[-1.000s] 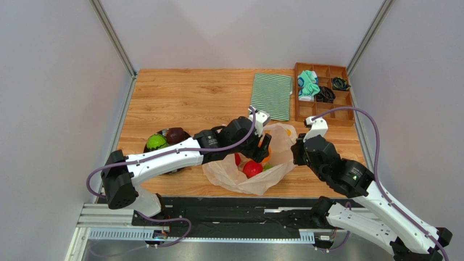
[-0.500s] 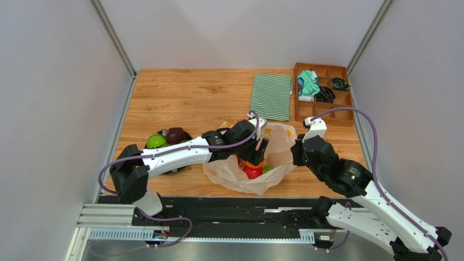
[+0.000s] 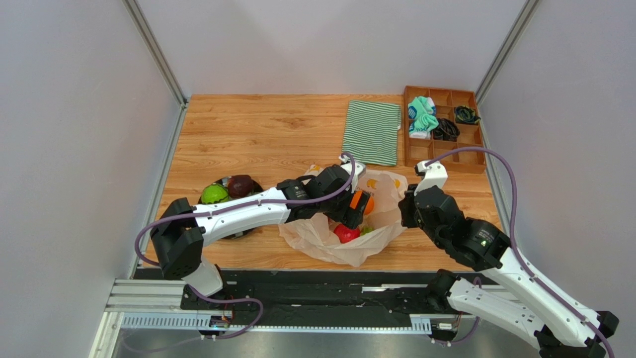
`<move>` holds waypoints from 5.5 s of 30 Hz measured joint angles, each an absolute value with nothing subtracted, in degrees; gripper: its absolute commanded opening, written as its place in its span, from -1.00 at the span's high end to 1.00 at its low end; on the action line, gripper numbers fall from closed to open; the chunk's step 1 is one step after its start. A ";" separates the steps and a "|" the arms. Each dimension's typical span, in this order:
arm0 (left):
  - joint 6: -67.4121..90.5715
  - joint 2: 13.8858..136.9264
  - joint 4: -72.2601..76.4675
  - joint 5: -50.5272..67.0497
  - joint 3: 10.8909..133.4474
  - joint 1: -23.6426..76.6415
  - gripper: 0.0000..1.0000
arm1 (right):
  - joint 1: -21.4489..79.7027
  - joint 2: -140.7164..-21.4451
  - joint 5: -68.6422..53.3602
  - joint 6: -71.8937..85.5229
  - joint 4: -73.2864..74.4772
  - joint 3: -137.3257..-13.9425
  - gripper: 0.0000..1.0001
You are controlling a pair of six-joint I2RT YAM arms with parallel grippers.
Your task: Place the fruits into the plastic bag
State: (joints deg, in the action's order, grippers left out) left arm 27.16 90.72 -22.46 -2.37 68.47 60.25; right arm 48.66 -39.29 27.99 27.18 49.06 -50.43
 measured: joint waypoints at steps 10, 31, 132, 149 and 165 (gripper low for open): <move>24.93 87.11 -19.62 3.01 67.35 60.27 -0.90 | 48.66 -39.29 28.01 27.18 49.06 -50.43 1.00; 24.47 47.16 -14.92 -4.64 54.19 35.11 -0.97 | 48.66 -40.25 27.99 27.18 49.01 -50.39 1.00; 15.68 63.99 -6.92 15.90 70.83 58.81 1.00 | 48.66 -42.00 26.46 27.59 47.68 -49.54 0.99; 23.09 78.87 -14.17 5.89 65.69 60.38 1.00 | 48.66 -41.30 26.48 27.59 47.68 -49.52 1.00; 23.92 81.10 -15.66 5.48 65.08 60.38 -0.43 | 48.66 -41.60 26.46 27.59 47.66 -49.52 1.00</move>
